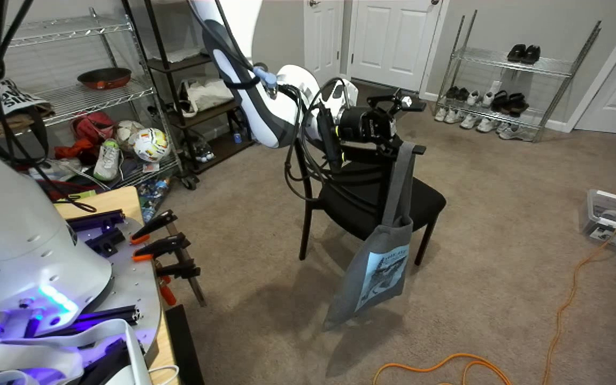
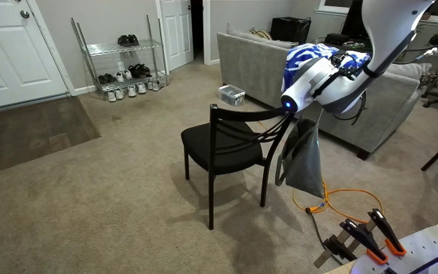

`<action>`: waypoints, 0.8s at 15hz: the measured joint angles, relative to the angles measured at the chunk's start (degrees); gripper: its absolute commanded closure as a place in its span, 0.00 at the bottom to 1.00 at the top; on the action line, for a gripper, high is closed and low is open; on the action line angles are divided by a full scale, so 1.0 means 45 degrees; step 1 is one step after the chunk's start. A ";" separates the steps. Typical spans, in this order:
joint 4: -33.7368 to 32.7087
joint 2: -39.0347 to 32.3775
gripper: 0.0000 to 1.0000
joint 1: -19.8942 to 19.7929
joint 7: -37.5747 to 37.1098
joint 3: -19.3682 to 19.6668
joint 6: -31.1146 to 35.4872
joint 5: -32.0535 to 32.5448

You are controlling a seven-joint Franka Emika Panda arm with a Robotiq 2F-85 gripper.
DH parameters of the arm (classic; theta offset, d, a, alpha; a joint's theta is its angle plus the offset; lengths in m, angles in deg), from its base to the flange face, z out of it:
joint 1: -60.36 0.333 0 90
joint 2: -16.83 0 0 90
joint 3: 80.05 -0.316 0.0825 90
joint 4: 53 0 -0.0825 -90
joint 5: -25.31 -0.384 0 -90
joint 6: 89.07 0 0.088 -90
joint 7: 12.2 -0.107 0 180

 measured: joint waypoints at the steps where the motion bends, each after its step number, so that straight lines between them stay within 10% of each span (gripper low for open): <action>1: 0.0093 -0.0023 0.00 0.0008 0.0183 0.0063 -0.0025 0.0058; 12: 0.2415 -0.0442 0.00 0.1595 0.1434 -0.0302 -0.1777 0.1765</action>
